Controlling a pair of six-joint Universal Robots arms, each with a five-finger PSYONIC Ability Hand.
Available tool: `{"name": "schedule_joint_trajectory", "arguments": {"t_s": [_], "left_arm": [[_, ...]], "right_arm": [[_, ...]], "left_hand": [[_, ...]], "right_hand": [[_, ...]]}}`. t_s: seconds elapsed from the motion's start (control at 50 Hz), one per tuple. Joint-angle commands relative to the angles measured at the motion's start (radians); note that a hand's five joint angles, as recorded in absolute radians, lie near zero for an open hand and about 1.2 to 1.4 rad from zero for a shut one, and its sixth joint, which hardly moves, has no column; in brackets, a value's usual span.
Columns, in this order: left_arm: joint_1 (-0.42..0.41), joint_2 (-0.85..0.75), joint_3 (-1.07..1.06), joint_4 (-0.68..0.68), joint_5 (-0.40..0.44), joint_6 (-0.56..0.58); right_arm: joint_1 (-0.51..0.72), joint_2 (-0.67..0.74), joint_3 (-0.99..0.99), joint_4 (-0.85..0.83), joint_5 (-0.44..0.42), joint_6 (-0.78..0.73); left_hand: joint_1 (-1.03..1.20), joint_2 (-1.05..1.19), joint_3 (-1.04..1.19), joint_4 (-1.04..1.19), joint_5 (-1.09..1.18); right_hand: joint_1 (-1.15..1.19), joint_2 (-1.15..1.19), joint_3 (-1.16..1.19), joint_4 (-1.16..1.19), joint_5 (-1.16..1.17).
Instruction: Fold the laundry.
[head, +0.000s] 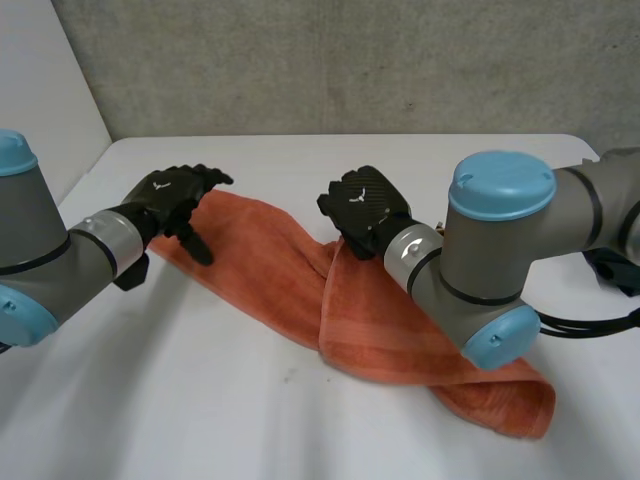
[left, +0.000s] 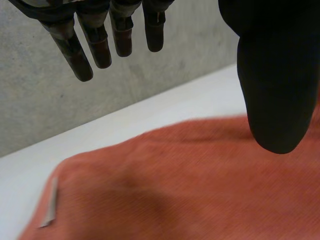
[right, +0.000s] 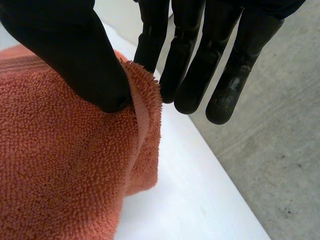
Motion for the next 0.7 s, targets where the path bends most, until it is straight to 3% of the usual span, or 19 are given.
{"name": "schedule_joint_trajectory", "arguments": {"t_s": [0.02,0.06,0.1,0.14,0.2,0.36,0.5,0.7], "left_arm": [[-0.077,0.080,-0.029,-0.048,-0.045,-0.271],[-0.101,0.079,-0.031,-0.075,-0.060,-0.326],[-0.115,0.077,-0.031,-0.097,-0.065,-0.356],[-0.127,0.072,-0.031,-0.128,-0.068,-0.389],[-0.132,0.069,-0.031,-0.149,-0.070,-0.406],[-0.143,0.057,-0.042,-0.163,-0.070,-0.484],[-0.223,-0.023,-0.029,-0.160,-0.099,-0.491],[-0.331,-0.187,0.101,-0.157,-0.247,-0.488]], "right_arm": [[0.031,-0.042,0.062,0.015,-0.002,0.064],[0.042,-0.051,0.080,0.025,-0.005,0.084],[0.043,-0.054,0.086,0.042,-0.003,0.089],[0.048,-0.039,0.080,0.091,0.004,0.094],[0.034,-0.043,0.072,0.151,0.019,0.094],[-0.058,-0.135,0.127,0.168,0.138,0.112],[-0.185,-0.250,0.276,0.121,0.083,0.112],[-0.253,-0.309,0.434,0.061,0.027,0.112]], "left_hand": [[0.079,0.075,0.071,0.077,0.079],[0.076,0.072,0.068,0.075,0.076],[0.076,0.072,0.068,0.075,0.076],[0.073,0.069,0.065,0.072,0.073],[0.070,0.066,0.062,0.069,0.070],[0.082,0.078,0.074,0.080,0.082],[0.094,0.090,0.085,0.092,0.094],[0.111,0.107,0.103,0.110,0.111]], "right_hand": [[0.415,0.226,0.214,0.209,0.241],[0.407,0.218,0.207,0.201,0.233],[0.092,-0.098,-0.109,-0.114,-0.083],[-0.428,-0.617,-0.628,-0.634,-0.602],[-0.763,-0.952,-0.964,-0.969,-0.937],[-0.807,-0.996,-1.007,-1.013,-0.981],[-0.807,-0.996,-1.007,-1.013,-0.981],[-0.807,-0.996,-1.007,-1.013,-0.981]]}}
